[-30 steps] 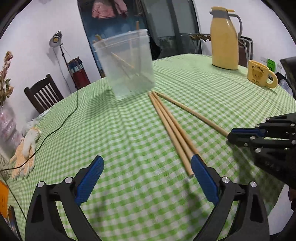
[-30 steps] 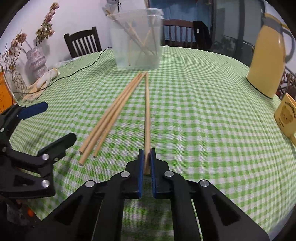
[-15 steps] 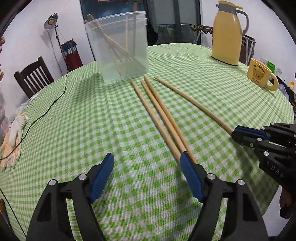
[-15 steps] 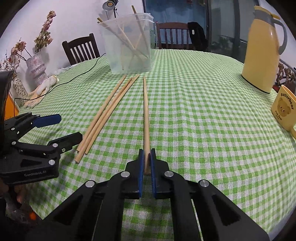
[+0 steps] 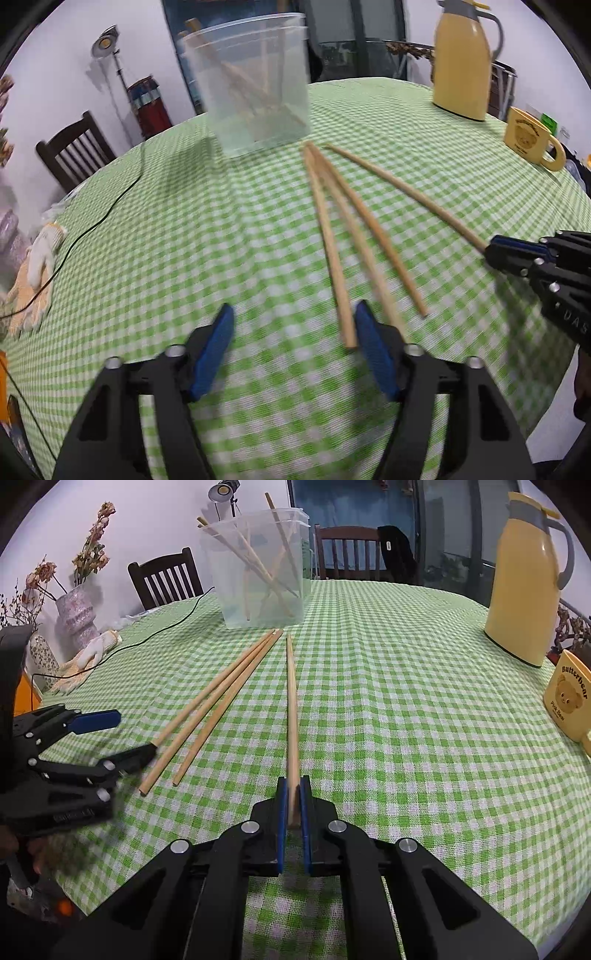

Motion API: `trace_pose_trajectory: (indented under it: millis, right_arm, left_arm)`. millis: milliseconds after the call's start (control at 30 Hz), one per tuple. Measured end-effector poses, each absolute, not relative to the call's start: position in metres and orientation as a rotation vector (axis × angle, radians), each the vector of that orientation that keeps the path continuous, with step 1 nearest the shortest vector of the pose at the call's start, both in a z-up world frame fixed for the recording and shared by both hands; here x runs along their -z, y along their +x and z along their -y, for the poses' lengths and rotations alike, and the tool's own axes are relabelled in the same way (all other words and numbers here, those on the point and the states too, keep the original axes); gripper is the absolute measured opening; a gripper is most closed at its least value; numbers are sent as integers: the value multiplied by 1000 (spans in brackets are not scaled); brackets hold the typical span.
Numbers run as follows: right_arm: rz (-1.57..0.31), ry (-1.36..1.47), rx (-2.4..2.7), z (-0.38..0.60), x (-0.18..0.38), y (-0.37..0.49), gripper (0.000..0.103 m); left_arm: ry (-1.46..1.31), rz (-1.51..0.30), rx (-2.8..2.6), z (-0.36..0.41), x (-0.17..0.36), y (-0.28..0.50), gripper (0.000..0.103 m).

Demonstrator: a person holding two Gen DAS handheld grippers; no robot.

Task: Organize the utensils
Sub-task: 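Close the right tool on a chopstick while the left tool lowers toward another, then close the left tool on a chopstick and lift both held chopsticks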

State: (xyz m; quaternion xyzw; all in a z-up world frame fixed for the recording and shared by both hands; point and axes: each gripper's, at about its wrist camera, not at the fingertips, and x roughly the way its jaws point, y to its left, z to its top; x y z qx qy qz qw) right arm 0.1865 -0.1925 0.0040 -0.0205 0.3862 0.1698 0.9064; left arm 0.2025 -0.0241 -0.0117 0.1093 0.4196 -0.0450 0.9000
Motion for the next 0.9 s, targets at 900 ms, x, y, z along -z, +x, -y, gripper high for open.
trace_pose_trajectory:
  millis: [900]
  right_arm:
    - [-669,-186,-352,187,3,162,16]
  left_arm:
    - [135,-898,321,20,11,197,17]
